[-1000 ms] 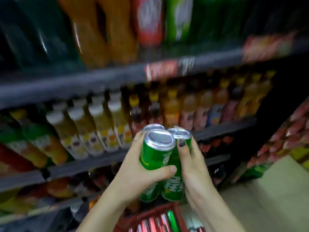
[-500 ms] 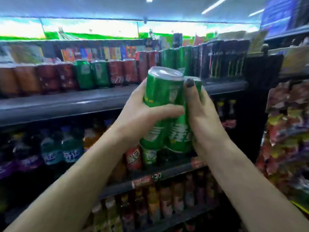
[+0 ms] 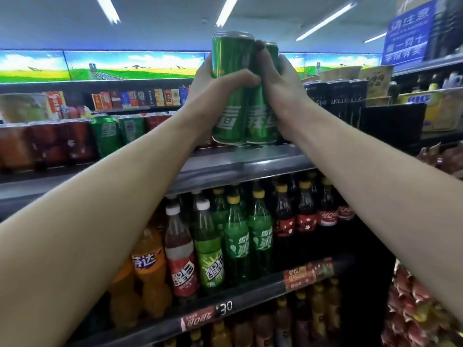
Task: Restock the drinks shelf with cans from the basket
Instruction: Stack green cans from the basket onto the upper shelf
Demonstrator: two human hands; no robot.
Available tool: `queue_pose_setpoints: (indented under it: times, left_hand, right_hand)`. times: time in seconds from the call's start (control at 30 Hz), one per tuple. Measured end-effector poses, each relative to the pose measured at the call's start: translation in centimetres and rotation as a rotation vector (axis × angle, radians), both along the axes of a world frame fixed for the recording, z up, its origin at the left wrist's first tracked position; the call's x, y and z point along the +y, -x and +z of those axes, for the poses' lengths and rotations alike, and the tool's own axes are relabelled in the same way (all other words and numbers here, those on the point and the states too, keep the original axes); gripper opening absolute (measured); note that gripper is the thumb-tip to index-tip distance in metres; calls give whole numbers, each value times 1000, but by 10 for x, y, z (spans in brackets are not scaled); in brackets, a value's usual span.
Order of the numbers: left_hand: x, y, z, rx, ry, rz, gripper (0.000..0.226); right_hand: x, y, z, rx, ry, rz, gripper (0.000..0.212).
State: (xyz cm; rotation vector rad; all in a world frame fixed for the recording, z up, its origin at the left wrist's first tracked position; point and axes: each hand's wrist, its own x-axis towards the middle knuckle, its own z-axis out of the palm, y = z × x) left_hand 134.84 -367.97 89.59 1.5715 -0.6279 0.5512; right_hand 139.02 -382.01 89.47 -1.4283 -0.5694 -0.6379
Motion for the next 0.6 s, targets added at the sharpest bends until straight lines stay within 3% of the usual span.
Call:
queue_pose_setpoints:
  times: [0.1, 0.3, 0.43, 0.53, 0.6]
  left_hand:
    - [-7, -24, 4, -7, -40, 9, 34]
    - [-22, -66, -12, 77, -32, 29, 34]
    - [-29, -80, -21, 116, -56, 22, 32]
    - [-30, -86, -22, 115, -83, -11, 33]
    - [-29, -89, -24, 128, -101, -16, 40]
  right_hand:
    - [-5, -30, 3, 30, -27, 4, 72]
    - [-9, -60, -15, 103, -32, -76, 68]
    - [-17, -71, -29, 119, -44, -58, 85]
    - [-20, -74, -30, 132, -48, -52, 70]
    - [-21, -75, -31, 164, -49, -58, 76]
